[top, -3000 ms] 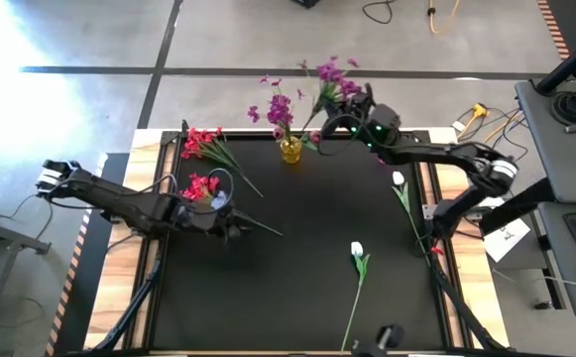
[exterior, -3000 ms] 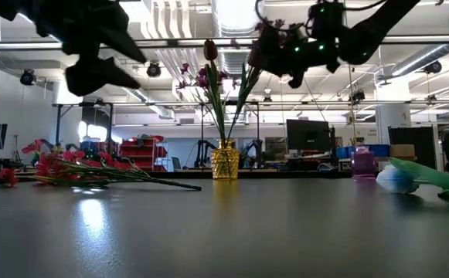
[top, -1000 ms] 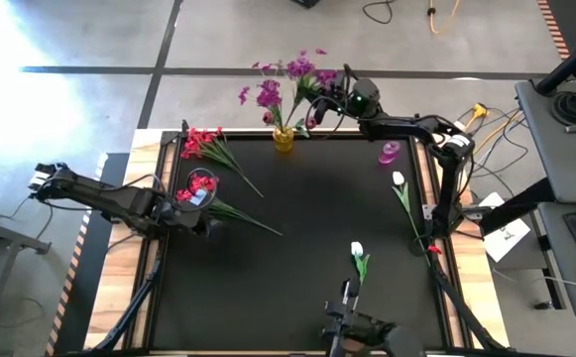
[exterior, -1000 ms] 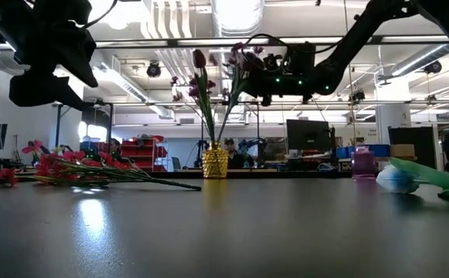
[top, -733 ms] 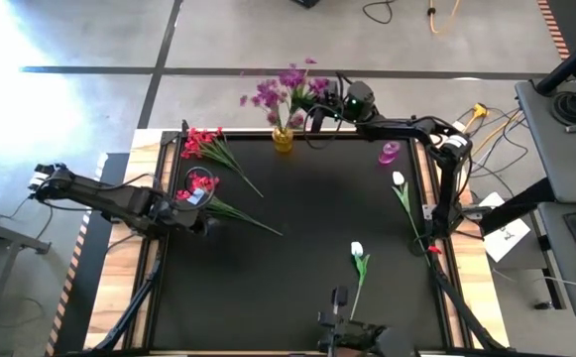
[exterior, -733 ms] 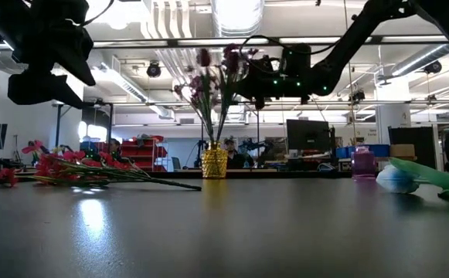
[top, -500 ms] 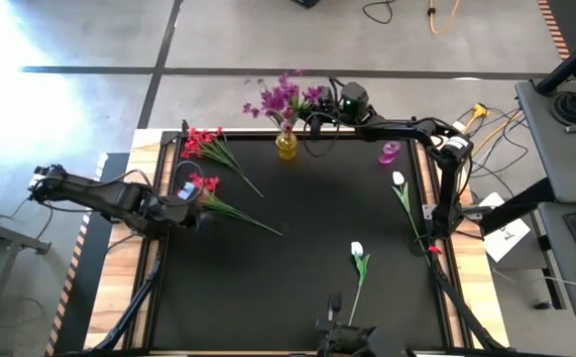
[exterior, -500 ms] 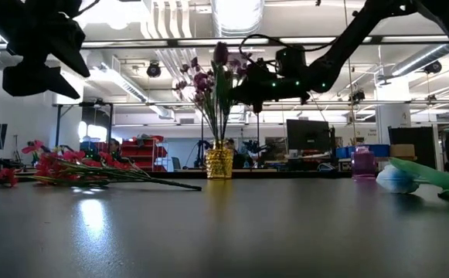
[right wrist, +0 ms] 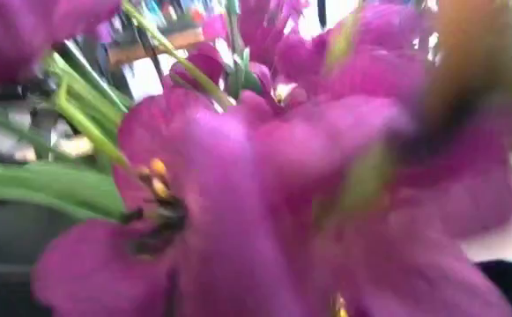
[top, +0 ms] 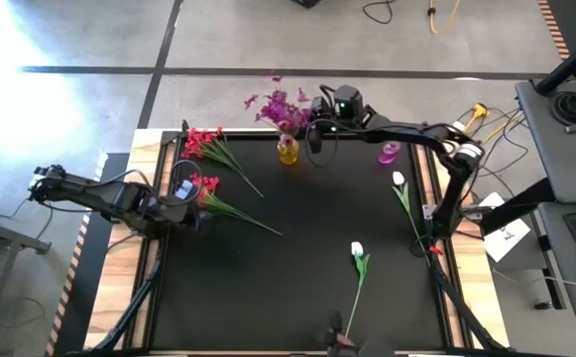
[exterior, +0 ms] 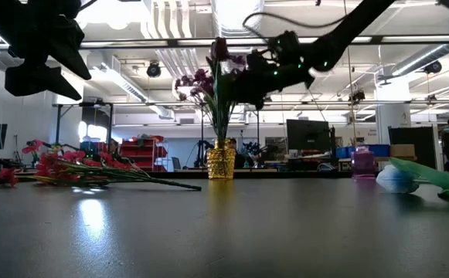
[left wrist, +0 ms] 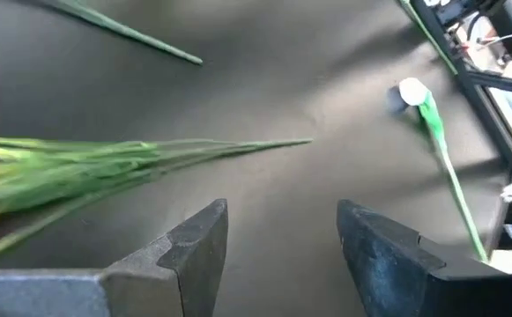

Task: Sort flowers into vase by color
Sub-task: Put the violet flowers into the yellow flower vase, then put the top white tulip into the violet flower vase

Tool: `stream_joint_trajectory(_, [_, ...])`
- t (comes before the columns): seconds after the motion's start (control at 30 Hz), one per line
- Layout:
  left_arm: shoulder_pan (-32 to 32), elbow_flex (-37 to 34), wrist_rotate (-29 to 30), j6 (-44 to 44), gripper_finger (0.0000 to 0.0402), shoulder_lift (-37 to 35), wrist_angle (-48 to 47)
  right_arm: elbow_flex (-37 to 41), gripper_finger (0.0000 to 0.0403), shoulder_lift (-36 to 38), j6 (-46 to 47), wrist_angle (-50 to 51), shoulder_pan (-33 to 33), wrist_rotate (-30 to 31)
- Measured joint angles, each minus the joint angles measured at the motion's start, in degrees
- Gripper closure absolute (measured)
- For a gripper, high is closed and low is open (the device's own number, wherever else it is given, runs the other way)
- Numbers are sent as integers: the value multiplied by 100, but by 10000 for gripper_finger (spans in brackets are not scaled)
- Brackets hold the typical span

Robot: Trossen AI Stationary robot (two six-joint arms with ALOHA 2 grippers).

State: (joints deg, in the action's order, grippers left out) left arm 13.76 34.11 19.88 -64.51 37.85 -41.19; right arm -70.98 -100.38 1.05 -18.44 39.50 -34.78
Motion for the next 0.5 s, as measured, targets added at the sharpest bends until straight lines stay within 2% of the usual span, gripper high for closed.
stream_joint_trajectory(0.23, [0, -9, 347, 309, 203, 18, -18, 0, 165, 1097, -842, 2847, -100, 1022])
stream_joint_trajectory(0.5, [-37, -13, 796, 535, 206, -58, -17, 7, 105, 1988, -710, 5578, -102, 1809])
